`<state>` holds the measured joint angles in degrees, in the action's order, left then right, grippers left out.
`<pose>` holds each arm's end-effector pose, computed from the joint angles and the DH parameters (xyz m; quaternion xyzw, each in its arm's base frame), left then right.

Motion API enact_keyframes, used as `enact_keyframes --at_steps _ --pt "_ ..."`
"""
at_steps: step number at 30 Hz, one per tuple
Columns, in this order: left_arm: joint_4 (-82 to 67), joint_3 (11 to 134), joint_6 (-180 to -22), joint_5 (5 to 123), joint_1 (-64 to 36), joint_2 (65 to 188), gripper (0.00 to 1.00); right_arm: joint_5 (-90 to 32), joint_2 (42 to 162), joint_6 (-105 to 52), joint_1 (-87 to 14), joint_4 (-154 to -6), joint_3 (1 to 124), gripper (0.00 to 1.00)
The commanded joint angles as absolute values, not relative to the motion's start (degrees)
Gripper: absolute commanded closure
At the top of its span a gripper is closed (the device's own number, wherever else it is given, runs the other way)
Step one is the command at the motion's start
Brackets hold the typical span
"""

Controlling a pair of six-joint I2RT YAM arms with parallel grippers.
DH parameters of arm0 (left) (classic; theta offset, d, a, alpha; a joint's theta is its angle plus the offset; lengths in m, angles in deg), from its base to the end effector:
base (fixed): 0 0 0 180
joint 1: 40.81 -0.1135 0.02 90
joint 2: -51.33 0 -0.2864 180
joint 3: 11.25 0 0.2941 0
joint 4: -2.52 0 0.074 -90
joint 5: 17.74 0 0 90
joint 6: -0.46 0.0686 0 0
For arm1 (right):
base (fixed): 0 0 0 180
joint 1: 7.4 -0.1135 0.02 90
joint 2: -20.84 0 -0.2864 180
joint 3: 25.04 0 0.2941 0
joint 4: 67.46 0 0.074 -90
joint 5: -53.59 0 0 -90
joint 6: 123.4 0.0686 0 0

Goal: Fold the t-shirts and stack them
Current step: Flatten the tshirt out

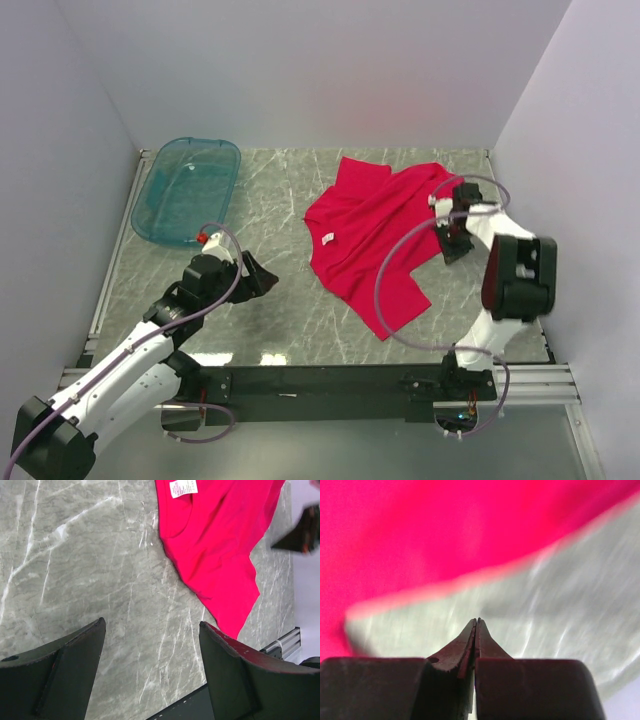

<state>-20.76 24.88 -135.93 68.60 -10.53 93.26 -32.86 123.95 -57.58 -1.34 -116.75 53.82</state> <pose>0.1913 -0.1167 0.2059 -0.1047 0.8553 -0.3359 0.3804 0.3917 -0.0373 0.1350 -0.1602 0.9762 -0.0077 0.1461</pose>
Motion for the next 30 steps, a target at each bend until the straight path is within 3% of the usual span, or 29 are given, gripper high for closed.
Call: enact_keyframes --at_steps 1,7,9,11,17,25,28,30 --pt "-17.6 24.7 -135.9 67.8 -10.5 93.2 0.19 -31.6 110.2 -64.0 -0.8 -122.9 45.5 1.0" --pt "-13.9 26.2 -135.2 66.5 -10.5 97.6 0.19 -33.2 92.8 -68.7 0.1 -129.5 36.4 1.0" --pt "-12.9 26.6 -134.9 66.0 -10.5 99.2 0.19 -33.4 90.4 -66.1 1.2 -124.6 36.5 0.67" --pt "-11.5 27.5 -134.8 65.5 -10.5 101.1 0.19 -33.5 92.1 -62.2 1.8 -117.7 38.3 0.44" --pt "-14.6 29.9 -134.3 65.9 -10.5 100.2 0.2 -26.3 119.8 -43.4 2.7 -113.9 55.2 0.38" --pt "-16.2 27.0 -136.1 67.3 -10.5 94.5 0.19 -31.4 132.9 -36.6 2.8 -112.0 67.1 0.39" --pt "-15.8 26.6 -136.2 66.9 -10.5 95.2 0.19 -32.0 135.3 -37.0 2.9 -112.9 68.6 0.44" --pt "-15.7 26.6 -135.9 66.6 -10.5 95.7 0.19 -31.6 136.5 -37.6 2.8 -114.2 68.9 0.55"
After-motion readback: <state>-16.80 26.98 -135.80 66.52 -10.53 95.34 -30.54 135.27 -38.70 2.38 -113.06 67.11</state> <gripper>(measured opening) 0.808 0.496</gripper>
